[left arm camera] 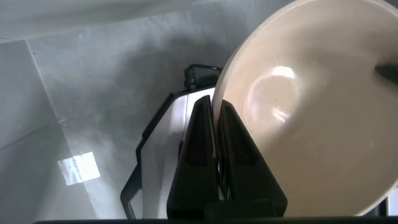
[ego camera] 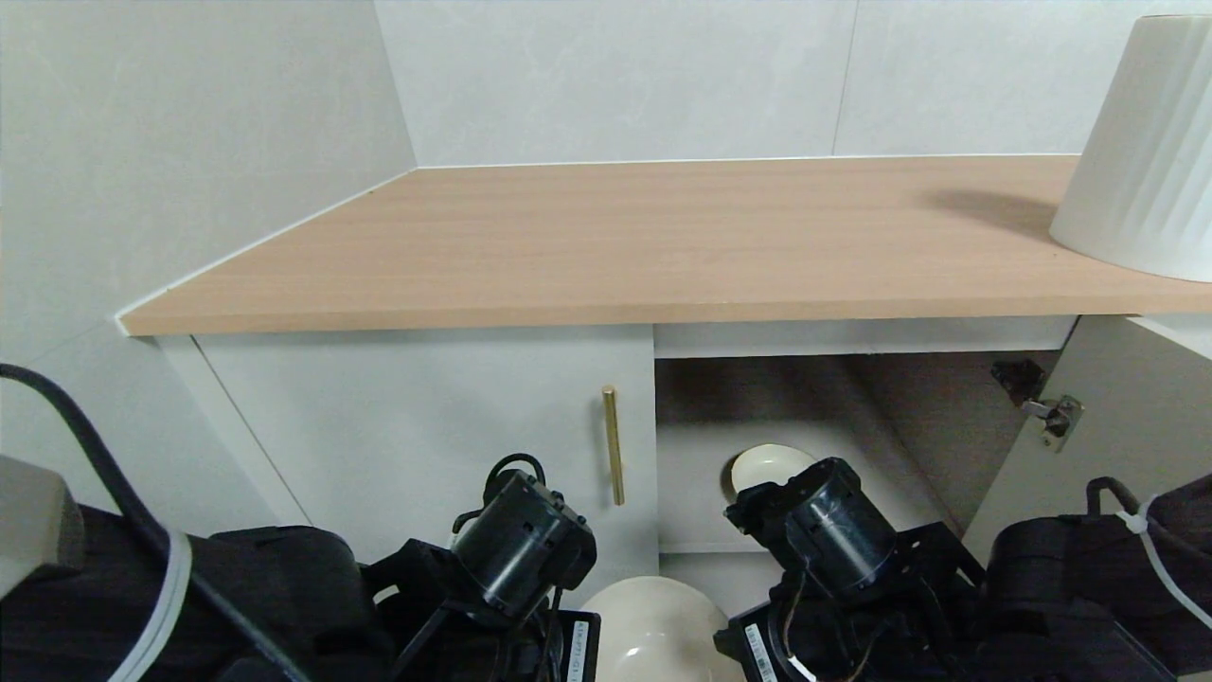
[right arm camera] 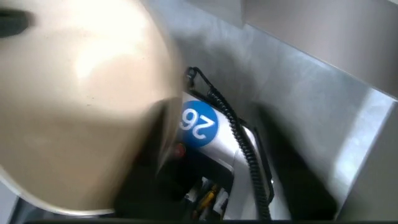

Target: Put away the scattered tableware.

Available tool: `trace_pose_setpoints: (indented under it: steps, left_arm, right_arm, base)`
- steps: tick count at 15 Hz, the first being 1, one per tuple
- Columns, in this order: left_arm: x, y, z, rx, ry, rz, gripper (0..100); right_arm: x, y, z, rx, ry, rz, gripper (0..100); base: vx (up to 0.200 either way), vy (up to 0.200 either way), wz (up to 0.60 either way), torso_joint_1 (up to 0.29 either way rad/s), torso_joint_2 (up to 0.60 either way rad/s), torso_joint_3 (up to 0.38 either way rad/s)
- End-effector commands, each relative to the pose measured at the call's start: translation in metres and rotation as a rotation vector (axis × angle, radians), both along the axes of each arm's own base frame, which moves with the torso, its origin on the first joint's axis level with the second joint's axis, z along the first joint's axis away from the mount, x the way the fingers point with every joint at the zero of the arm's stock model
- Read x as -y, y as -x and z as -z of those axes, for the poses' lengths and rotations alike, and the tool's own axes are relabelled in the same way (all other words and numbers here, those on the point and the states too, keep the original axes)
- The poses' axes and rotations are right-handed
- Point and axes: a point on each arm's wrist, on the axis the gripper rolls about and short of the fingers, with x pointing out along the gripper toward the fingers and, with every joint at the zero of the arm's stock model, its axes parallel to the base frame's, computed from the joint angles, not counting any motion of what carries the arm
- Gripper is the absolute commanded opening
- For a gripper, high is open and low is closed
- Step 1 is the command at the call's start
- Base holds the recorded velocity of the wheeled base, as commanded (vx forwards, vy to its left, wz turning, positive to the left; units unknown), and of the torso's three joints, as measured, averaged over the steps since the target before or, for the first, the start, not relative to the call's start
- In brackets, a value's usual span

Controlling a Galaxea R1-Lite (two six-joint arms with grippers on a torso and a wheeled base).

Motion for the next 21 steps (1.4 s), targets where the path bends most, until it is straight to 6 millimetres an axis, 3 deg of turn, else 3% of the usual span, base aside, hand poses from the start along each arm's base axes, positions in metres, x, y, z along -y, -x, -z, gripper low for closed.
trace_pose_setpoints:
  steps: [1,12,13,21]
  left_arm:
    - [-0.0005,0.0005,0.0000,-0.002,-0.005,0.000,0]
    - [-0.0010,0.0009,0.0005,-0.005,-0.008,0.000,0]
    - [-0.0012,0.0011,0.0008,-0.006,-0.010,0.001,100]
    - [-0.0009,0.0008,0.0004,-0.003,-0.008,0.001,100]
  right_arm:
    - [0.0005,0.0004,0.0012,-0.004,0.006,0.001,0]
    - [0.0004,-0.0003,0.0044,0.001,0.025,0.011,0]
    - [0.0007,-0.0002,0.0040,0.003,0.027,0.014,0]
    - [0.0016,-0.0019,0.0058,0.012,0.043,0.032,0]
  base:
    - [0.000,0.000,0.00,0.000,0.00,0.000]
    - [0.000,0.000,0.00,0.000,0.00,0.000]
    - [0.000,0.000,0.00,0.000,0.00,0.000]
    - [0.000,0.000,0.00,0.000,0.00,0.000]
